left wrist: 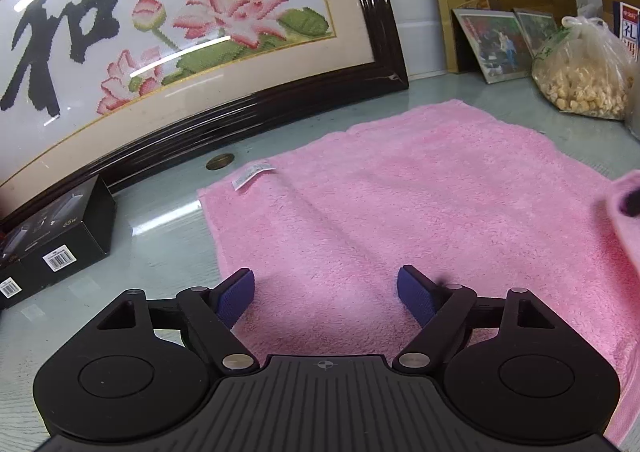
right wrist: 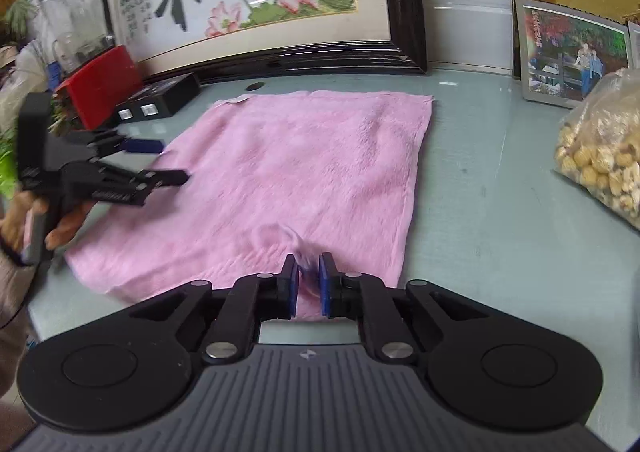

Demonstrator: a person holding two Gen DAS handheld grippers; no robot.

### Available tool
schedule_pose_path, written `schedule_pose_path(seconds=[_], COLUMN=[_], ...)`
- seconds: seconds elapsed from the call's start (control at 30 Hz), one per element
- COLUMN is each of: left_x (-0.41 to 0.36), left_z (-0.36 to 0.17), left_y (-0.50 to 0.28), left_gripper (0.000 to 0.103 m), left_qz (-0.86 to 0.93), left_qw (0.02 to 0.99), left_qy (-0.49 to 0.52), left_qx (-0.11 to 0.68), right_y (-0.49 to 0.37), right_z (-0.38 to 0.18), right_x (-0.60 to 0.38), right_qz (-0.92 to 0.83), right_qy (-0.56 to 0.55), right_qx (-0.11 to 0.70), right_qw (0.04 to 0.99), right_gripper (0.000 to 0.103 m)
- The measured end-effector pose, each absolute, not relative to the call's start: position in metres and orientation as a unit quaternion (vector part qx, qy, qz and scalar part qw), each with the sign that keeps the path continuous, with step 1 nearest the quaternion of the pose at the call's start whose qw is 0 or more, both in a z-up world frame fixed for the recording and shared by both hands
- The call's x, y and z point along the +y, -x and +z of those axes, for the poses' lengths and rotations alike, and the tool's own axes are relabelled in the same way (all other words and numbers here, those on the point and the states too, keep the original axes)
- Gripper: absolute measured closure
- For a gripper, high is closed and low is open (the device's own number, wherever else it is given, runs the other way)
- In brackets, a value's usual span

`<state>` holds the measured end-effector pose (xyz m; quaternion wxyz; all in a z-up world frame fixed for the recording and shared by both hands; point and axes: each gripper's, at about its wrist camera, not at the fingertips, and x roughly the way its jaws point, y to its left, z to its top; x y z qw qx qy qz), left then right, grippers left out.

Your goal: Fold towel

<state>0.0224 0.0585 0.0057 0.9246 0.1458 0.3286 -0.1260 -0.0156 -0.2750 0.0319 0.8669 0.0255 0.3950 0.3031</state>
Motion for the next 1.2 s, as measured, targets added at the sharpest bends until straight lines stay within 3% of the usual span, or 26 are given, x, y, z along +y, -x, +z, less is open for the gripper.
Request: schedule_pose_path(seconds=[0.17, 0.27, 0.3, 0.63, 0.83, 1.2], left_x=[0.060, 0.063, 0.064, 0.095, 0.127, 0.132], left_z=[0.007, 0.009, 0.010, 0.023, 0.028, 0.013], left_y=[-0.023, -0.021, -0.020, 0.025, 0.061, 0.109], left_gripper=[0.020, 0.020, 0.019, 0.014, 0.011, 0.007], left_qz=[-0.130, -0.138, -0.140, -0.133, -0.126, -0.111], left_qw=[0.923, 0.923, 0.924, 0.948, 0.952, 0.940], left_qy=[-0.141, -0.132, -0.128, -0.072, -0.039, 0.015], left_qx=[0.332, 0.333, 0.332, 0.280, 0.275, 0.322], right_y=[0.064, 0.074, 0.077, 0.091, 0.102, 0.117], right_z=[0.035, 0.035, 0.035, 0.012, 0.002, -0.004], right_x=[-0.299, -0.313, -0.318, -0.331, -0.336, -0.320], right_qz=[0.310, 0.292, 0.286, 0.242, 0.253, 0.222], right_qy=[-0.008, -0.029, -0.039, -0.145, -0.186, -0.158], right_qx=[0.393, 0.381, 0.377, 0.338, 0.307, 0.263], right_qw=[0.865, 0.877, 0.880, 0.898, 0.898, 0.926], right_gripper=[0.078, 0.052, 0.050, 0.045, 0.036, 0.035])
